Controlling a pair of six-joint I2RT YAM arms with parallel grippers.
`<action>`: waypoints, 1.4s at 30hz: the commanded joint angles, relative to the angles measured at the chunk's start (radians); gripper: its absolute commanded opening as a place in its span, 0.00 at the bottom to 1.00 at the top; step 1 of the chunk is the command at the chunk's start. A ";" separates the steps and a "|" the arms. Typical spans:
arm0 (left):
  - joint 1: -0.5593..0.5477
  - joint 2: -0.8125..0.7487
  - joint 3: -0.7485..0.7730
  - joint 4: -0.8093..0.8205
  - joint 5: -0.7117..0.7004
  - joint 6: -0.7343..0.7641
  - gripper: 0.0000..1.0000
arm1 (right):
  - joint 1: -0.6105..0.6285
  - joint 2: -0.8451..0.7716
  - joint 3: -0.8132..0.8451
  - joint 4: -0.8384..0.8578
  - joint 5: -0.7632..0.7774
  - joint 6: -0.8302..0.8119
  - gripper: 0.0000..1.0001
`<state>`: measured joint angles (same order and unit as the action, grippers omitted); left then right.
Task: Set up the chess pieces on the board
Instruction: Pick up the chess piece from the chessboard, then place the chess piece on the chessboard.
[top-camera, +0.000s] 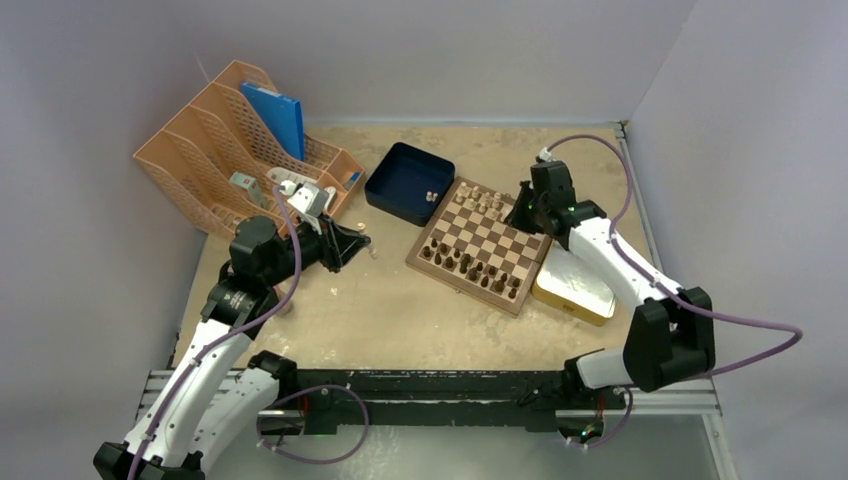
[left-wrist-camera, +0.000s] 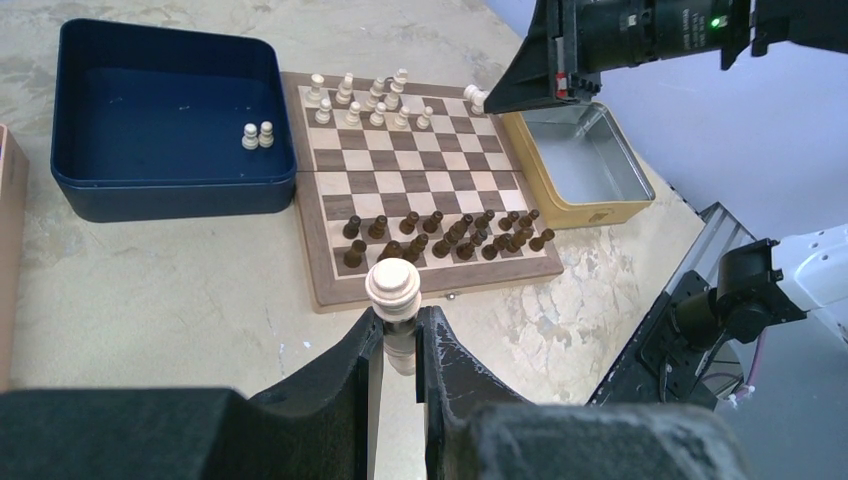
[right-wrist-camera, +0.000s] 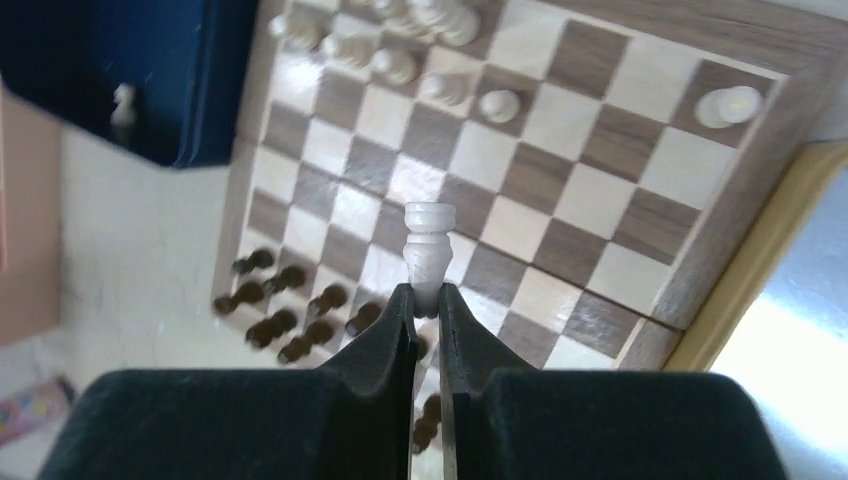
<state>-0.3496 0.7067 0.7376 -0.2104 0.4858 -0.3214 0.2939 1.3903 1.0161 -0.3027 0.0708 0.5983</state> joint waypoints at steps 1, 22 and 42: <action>-0.006 0.007 0.019 0.055 -0.021 -0.010 0.00 | 0.005 -0.057 0.097 -0.099 -0.222 -0.154 0.00; -0.006 0.412 0.207 0.366 -0.026 -0.328 0.00 | 0.371 -0.043 0.043 0.361 -0.757 -0.042 0.00; -0.006 0.415 0.135 0.318 -0.053 -0.254 0.00 | 0.407 0.183 0.326 0.382 -0.705 -0.009 0.00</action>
<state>-0.3496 1.1572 0.8886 0.0906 0.4568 -0.6220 0.6994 1.5887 1.2701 0.0402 -0.6598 0.5732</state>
